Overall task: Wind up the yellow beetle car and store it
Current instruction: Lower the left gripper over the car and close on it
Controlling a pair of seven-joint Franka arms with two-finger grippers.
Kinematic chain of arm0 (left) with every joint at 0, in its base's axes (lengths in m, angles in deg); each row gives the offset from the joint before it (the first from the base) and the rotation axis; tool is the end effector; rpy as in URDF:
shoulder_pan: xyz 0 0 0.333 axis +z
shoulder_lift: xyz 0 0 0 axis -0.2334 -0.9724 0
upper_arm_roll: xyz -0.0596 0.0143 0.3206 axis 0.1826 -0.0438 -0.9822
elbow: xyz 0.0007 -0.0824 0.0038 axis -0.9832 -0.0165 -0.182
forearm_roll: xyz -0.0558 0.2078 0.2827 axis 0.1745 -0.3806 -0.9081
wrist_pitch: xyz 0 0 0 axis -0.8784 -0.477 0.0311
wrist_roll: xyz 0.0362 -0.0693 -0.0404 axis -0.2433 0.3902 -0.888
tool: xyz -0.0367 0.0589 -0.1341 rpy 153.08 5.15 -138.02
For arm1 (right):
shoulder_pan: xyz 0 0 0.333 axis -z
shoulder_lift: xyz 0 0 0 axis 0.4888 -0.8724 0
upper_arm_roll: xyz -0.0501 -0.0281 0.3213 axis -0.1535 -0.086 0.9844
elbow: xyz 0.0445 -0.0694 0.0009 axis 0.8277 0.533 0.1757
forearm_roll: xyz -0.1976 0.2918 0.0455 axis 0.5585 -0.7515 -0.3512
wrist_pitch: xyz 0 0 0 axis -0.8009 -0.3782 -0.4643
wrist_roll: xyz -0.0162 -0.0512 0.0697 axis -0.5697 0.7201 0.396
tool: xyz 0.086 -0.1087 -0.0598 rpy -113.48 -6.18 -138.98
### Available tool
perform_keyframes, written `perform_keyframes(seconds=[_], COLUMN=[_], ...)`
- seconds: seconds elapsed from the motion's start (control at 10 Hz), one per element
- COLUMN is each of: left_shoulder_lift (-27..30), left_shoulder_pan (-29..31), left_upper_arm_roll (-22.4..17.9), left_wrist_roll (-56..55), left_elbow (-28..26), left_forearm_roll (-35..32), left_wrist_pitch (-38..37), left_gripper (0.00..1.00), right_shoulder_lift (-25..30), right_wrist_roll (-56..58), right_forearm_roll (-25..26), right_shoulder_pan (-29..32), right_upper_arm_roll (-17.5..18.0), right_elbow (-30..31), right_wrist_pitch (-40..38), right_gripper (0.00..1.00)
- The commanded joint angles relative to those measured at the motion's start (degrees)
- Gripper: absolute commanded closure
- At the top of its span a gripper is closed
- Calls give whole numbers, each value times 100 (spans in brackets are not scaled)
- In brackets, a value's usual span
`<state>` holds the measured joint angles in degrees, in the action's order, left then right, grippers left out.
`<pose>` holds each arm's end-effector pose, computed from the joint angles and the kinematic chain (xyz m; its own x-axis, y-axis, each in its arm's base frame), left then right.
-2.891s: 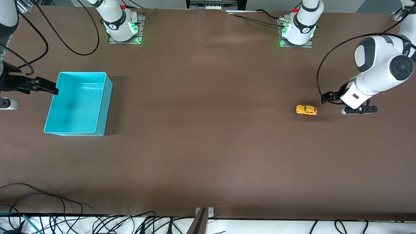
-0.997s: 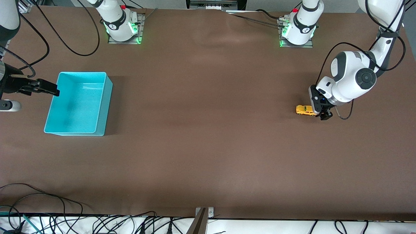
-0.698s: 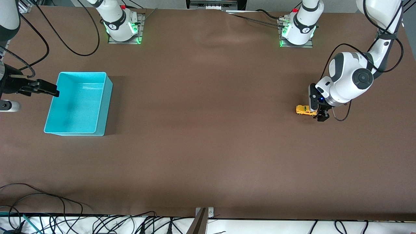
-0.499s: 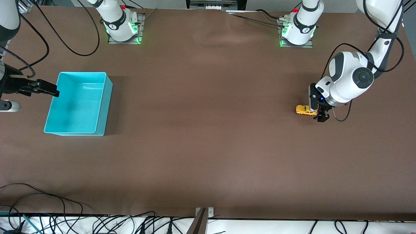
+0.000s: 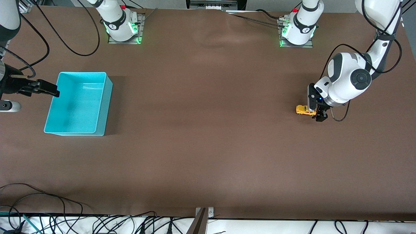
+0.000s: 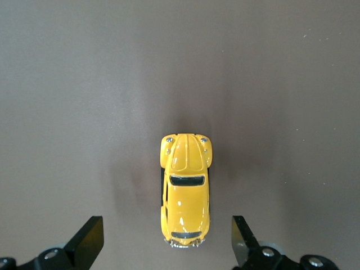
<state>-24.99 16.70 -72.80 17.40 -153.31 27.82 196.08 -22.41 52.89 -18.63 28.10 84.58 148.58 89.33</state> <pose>0.4932 0.0020 0.2257 -0.0665 -0.9978 -0.0053 -0.9959 0.0660 0.0617 0.5697 -0.0067 0.5429 0.9940 -0.0142 -0.1086 -0.0130 -0.9998 0.0122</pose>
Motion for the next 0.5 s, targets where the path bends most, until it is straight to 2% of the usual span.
perform_keyframes(seconds=[0.0, 0.4], left_shoulder_lift=[-296, -570], left_shoulder_pan=[-30, -30], left_upper_arm_roll=[-35, -35], left_wrist_roll=[38, 12], left_elbow=[3, 3], left_forearm_roll=[-34, -17], left_wrist_pitch=[332, 596], left_gripper=[0, 2], right_shoulder_lift=[-46, -55], right_wrist_roll=[-44, -44], right_forearm_roll=[-81, -73], right_shoulder_pan=[2, 2], right_upper_arm_roll=[11, 11], right_elbow=[-65, -65], right_wrist_pitch=[0, 0], right_gripper=[0, 0])
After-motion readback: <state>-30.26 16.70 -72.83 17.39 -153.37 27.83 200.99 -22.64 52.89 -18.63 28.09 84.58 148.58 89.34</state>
